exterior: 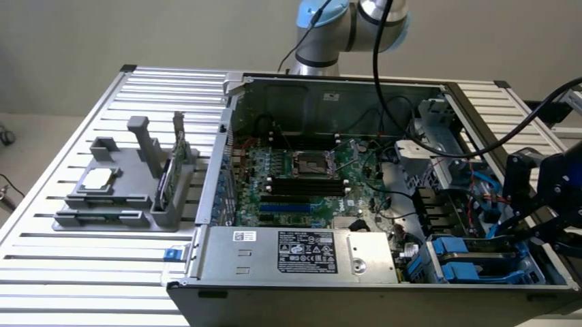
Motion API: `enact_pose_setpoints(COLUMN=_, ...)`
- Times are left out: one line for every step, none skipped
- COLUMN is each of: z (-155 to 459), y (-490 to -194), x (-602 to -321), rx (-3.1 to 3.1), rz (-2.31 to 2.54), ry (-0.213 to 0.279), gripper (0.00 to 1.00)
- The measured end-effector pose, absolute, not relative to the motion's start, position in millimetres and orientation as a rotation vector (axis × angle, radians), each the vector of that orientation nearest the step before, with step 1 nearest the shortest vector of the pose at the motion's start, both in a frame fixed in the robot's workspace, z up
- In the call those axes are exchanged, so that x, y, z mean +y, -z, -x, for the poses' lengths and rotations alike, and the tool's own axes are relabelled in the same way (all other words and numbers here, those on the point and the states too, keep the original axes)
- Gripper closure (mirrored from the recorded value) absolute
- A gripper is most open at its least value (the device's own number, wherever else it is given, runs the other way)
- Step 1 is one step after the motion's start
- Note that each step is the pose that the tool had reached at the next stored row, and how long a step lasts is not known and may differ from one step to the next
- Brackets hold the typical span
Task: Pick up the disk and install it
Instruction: 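Insert the first disk wire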
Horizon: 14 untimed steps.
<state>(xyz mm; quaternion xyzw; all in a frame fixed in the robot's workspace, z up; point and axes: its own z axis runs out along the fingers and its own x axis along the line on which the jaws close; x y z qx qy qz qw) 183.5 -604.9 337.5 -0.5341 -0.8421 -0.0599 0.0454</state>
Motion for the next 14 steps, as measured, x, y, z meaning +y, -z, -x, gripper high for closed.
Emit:
enact_pose_setpoints(z=-183.6, y=-337.3, x=-605.0, rx=-2.573, rz=1.628, ry=0.183, gripper=0.75)
enact_pose_setpoints(z=-183.6, y=-337.2, x=-605.0, rx=-2.575, rz=1.626, ry=0.183, gripper=0.75)
enact_pose_setpoints(z=-183.6, y=-337.1, x=-604.9, rx=-2.576, rz=1.623, ry=0.183, gripper=0.75)
enact_pose_setpoints(z=-183.6, y=-336.8, x=-604.9, rx=-2.578, rz=1.62, ry=0.183, gripper=0.75)
enact_pose_setpoints(z=-183.6, y=-336.6, x=-604.9, rx=-2.579, rz=1.618, ry=0.183, gripper=0.77)
enact_pose_setpoints(z=-183.7, y=-336.6, x=-604.9, rx=-2.581, rz=1.615, ry=0.182, gripper=0.84)
enact_pose_setpoints(z=-183.7, y=-336.5, x=-604.9, rx=-2.582, rz=1.613, ry=0.182, gripper=0.84)
enact_pose_setpoints(z=-183.7, y=-336.5, x=-604.9, rx=-2.584, rz=1.61, ry=0.182, gripper=0.84)
enact_pose_setpoints(z=-183.7, y=-336.5, x=-604.9, rx=-2.585, rz=1.609, ry=0.182, gripper=0.84)
enact_pose_setpoints(z=-183.7, y=-336.5, x=-604.9, rx=-2.586, rz=1.607, ry=0.182, gripper=0.84)
enact_pose_setpoints(z=-183.7, y=-336.4, x=-604.9, rx=-2.586, rz=1.606, ry=0.182, gripper=0.84)
enact_pose_setpoints(z=-183.7, y=-336.4, x=-604.9, rx=-2.587, rz=1.605, ry=0.182, gripper=0.84)
enact_pose_setpoints(z=-183.7, y=-336.4, x=-604.9, rx=-2.587, rz=1.604, ry=0.182, gripper=0.84)
enact_pose_setpoints(z=-183.7, y=-336.4, x=-604.9, rx=-2.587, rz=1.604, ry=0.182, gripper=0.84)
